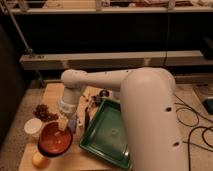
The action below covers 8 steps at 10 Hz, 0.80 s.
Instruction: Stack bowls into tray
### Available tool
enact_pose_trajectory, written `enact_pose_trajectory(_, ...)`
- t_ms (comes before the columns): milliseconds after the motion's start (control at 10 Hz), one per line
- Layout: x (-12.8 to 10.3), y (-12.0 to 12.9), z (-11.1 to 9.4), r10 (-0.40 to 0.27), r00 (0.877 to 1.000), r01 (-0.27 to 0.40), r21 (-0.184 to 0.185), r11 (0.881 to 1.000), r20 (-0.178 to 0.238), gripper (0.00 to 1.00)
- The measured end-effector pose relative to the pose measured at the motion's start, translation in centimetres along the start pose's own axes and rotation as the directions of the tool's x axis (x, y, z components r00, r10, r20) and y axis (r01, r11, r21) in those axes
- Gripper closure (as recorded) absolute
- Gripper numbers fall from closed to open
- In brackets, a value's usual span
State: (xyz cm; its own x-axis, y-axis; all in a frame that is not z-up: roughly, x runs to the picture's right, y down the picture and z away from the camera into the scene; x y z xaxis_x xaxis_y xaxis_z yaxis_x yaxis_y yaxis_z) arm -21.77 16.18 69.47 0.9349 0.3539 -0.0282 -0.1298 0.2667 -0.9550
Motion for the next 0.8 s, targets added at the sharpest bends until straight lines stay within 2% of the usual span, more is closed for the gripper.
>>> enact_pose_trajectory(200,-1.2,0.9,-3.0,-0.005,1.000,0.005,0.016,1.000,-0.006,1.00)
enact_pose_trajectory(300,-1.1,0.7,-5.0,0.012,1.000,-0.012,0.037,0.999,-0.003,1.00)
enact_pose_trajectory(400,-0.5,0.5,-5.9,0.027,1.000,-0.027,0.050,0.998,0.002,1.00)
enact_pose_trajectory(500,0.8,0.2,-6.9,0.054,0.998,-0.055,0.068,0.996,0.018,1.00)
enact_pose_trajectory(800,7.5,-1.1,-10.1,0.144,0.985,-0.156,0.125,0.980,0.099,1.00)
